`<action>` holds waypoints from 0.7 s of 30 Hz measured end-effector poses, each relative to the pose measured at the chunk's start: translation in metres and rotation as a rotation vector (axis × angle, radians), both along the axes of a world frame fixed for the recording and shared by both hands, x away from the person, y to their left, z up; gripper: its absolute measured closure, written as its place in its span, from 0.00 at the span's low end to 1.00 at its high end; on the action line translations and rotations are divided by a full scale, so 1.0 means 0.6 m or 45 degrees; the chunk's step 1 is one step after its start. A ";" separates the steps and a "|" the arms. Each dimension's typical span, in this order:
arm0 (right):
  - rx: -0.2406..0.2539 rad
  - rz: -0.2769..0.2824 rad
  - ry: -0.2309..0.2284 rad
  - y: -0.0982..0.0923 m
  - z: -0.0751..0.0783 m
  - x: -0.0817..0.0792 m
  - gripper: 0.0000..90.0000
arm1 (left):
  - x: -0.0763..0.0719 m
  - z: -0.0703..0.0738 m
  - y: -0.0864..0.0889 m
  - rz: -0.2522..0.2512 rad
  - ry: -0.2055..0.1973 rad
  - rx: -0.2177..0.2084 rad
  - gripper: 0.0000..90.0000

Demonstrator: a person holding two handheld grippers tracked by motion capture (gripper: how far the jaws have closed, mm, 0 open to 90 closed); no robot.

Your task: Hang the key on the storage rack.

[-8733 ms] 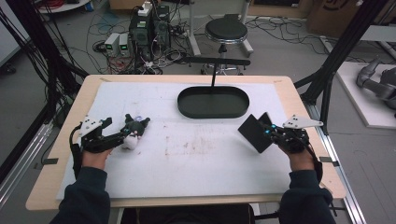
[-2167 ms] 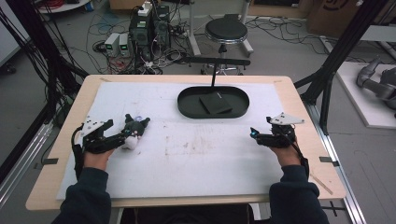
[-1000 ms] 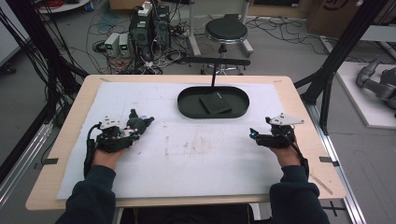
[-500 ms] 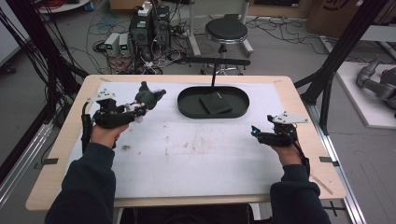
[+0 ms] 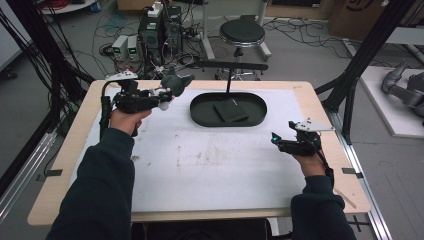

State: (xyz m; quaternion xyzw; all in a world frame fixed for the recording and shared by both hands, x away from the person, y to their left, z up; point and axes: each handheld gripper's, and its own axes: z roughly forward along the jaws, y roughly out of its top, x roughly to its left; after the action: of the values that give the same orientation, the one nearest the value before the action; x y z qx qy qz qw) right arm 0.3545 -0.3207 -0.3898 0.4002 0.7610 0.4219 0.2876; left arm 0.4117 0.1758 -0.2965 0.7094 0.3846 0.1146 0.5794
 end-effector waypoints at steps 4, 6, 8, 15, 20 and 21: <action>0.009 0.000 0.002 -0.001 0.000 0.001 0.24 | 0.018 0.004 -0.023 -0.036 0.006 -0.017 0.58; 0.007 0.001 0.002 -0.001 0.000 0.001 0.24 | 0.028 0.004 -0.033 -0.051 0.025 -0.010 0.58; 0.009 0.002 0.001 -0.001 0.000 0.001 0.24 | 0.038 0.001 -0.042 -0.061 0.040 0.000 0.58; 0.010 -0.001 0.004 -0.002 -0.001 0.000 0.24 | 0.062 -0.013 -0.055 -0.057 0.089 -0.010 0.58; 0.008 -0.003 0.006 -0.003 -0.001 0.000 0.24 | 0.086 -0.020 -0.058 -0.029 0.103 -0.033 0.58; 0.009 0.000 0.006 -0.003 -0.001 0.000 0.24 | 0.090 -0.021 -0.060 -0.023 0.101 -0.035 0.58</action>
State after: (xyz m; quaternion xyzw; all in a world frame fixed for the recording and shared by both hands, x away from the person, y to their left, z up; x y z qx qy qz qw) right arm 0.3548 -0.3228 -0.3906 0.4023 0.7602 0.4235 0.2844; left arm 0.4658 0.1398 -0.3088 0.7089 0.4024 0.0758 0.5743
